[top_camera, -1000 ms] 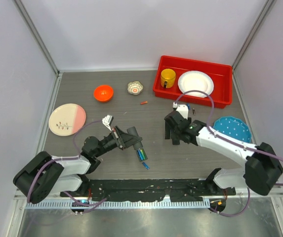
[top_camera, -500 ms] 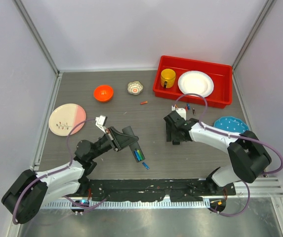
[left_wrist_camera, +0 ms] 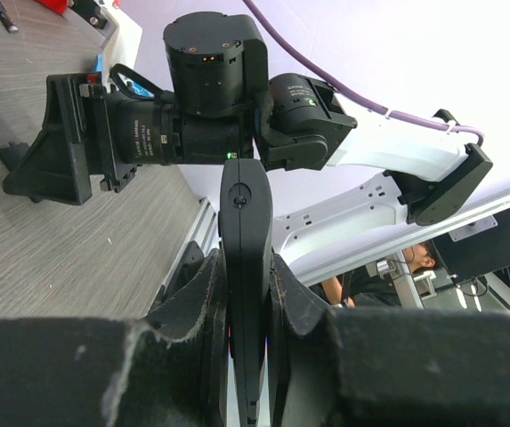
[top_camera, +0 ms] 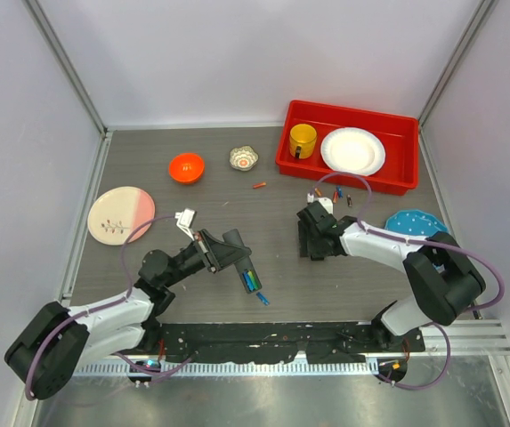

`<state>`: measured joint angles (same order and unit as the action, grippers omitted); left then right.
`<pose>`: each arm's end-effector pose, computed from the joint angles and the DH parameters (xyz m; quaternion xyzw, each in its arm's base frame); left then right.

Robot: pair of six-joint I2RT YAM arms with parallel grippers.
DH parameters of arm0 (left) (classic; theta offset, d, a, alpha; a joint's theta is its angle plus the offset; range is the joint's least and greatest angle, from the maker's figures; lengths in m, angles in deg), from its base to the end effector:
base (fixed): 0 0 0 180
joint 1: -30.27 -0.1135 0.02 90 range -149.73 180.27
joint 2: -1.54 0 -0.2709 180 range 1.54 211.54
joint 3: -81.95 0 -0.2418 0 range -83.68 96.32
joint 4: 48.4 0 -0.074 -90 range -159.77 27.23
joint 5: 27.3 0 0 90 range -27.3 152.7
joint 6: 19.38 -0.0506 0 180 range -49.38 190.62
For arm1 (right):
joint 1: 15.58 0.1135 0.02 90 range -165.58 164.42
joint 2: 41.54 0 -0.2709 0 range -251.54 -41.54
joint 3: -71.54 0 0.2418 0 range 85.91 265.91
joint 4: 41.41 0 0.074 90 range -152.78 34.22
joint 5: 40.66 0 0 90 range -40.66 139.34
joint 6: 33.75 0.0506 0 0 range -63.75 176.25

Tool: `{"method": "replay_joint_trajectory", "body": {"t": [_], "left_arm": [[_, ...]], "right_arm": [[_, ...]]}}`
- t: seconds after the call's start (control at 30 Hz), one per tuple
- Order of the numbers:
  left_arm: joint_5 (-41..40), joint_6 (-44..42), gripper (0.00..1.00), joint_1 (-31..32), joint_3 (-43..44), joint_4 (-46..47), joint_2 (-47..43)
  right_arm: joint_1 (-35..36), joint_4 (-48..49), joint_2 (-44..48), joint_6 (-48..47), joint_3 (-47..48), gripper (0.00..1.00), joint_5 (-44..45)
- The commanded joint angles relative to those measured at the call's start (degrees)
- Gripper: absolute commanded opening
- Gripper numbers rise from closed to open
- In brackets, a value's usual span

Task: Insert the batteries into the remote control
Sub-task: Pick up the battery cover at the center of the board.

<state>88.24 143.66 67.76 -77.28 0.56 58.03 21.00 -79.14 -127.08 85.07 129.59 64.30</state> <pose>0.1321 -0.1288 0.2256 -0.0198 0.6295 -0.7065 0.3228 0.2205 0.1474 0.1604 -0.0377 0.9681 0.0079 0.2477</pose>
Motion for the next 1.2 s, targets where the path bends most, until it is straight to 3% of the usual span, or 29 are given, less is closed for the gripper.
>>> {"method": "replay_joint_trajectory", "body": {"t": [0.0,0.33,0.47,0.6,0.73,0.9,1.17], "left_arm": [[-0.4,-0.5,0.00,0.2,0.6,2.7,0.5],[-0.3,-0.8,0.00,0.2,1.2,3.2,2.2],[-0.1,-0.8,0.00,0.2,1.5,3.8,3.4],[-0.2,-0.7,0.00,0.2,2.2,4.0,4.8],[-2.0,-0.4,0.00,0.2,3.0,3.6,5.3],[-8.3,-1.1,0.00,0.3,4.5,3.5,8.3],[-13.7,1.1,0.00,2.8,7.1,20.0,20.3]], "right_arm": [[-0.9,2.1,-1.4,-0.4,-1.6,0.62,-1.5],[-1.5,2.1,-1.3,0.4,-3.7,0.54,-3.4],[-1.5,2.0,-0.4,0.9,-4.3,0.33,-4.1],[-1.4,-0.8,3.9,2.1,-3.3,0.24,-3.8],[0.2,-7.9,14.5,2.1,3.7,0.20,-3.9],[3.1,-18.3,19.5,-0.6,13.3,0.17,-6.4],[12.8,-28.1,19.6,-5.3,25.7,0.13,-13.0]]}}
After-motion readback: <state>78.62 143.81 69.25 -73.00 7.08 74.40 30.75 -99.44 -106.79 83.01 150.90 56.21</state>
